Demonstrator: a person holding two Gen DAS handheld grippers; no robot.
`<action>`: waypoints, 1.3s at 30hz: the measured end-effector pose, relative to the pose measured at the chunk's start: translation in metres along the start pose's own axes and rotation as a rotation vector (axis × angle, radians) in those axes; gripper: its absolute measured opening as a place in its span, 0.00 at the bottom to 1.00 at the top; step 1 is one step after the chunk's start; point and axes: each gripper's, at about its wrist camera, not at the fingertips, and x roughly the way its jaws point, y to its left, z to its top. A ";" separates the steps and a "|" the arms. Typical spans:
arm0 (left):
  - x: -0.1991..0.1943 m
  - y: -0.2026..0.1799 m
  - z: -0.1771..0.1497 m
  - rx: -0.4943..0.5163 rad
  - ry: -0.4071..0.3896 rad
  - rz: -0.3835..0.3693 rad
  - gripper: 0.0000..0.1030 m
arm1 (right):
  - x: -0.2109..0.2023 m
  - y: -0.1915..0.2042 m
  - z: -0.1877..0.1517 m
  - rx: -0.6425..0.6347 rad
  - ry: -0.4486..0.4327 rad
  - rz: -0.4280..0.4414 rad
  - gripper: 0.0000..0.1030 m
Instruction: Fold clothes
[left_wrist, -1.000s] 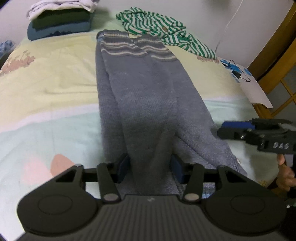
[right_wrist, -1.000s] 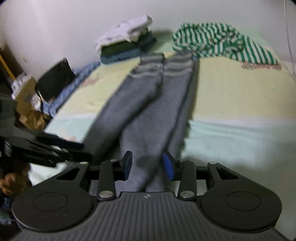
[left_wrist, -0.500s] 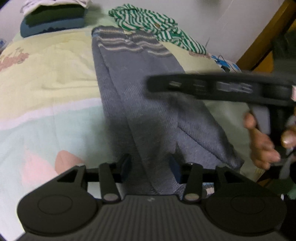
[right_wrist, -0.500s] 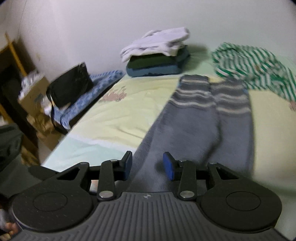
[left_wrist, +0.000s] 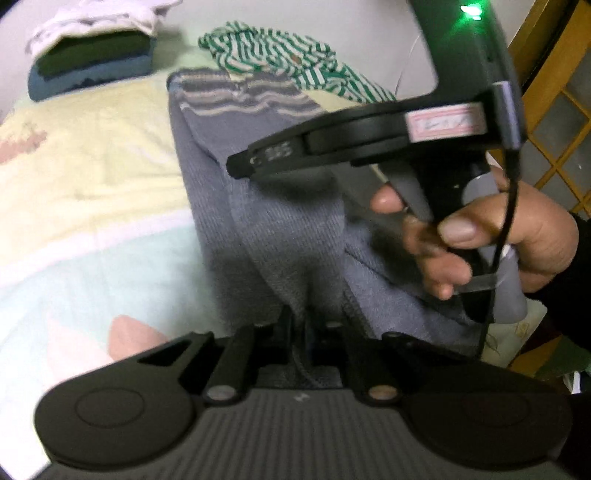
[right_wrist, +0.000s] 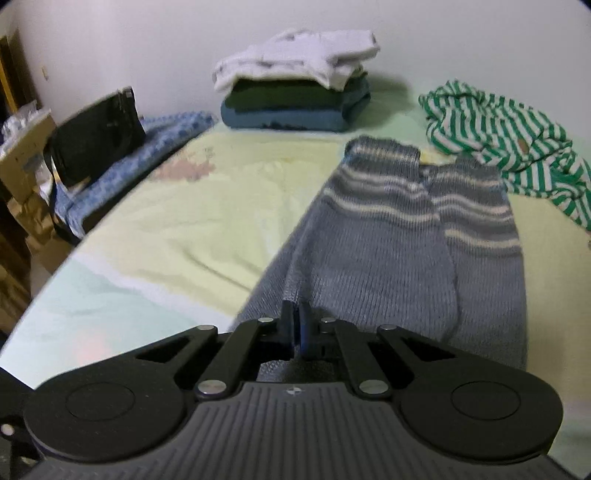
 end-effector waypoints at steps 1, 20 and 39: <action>-0.006 0.000 0.000 0.003 -0.014 0.004 0.01 | -0.005 0.001 0.002 0.013 -0.015 0.023 0.03; -0.023 0.011 -0.009 0.062 0.022 0.062 0.12 | -0.003 -0.021 0.016 0.136 -0.041 0.038 0.29; 0.011 -0.014 -0.007 0.182 0.041 -0.058 0.33 | -0.047 -0.073 -0.012 0.328 -0.017 -0.043 0.51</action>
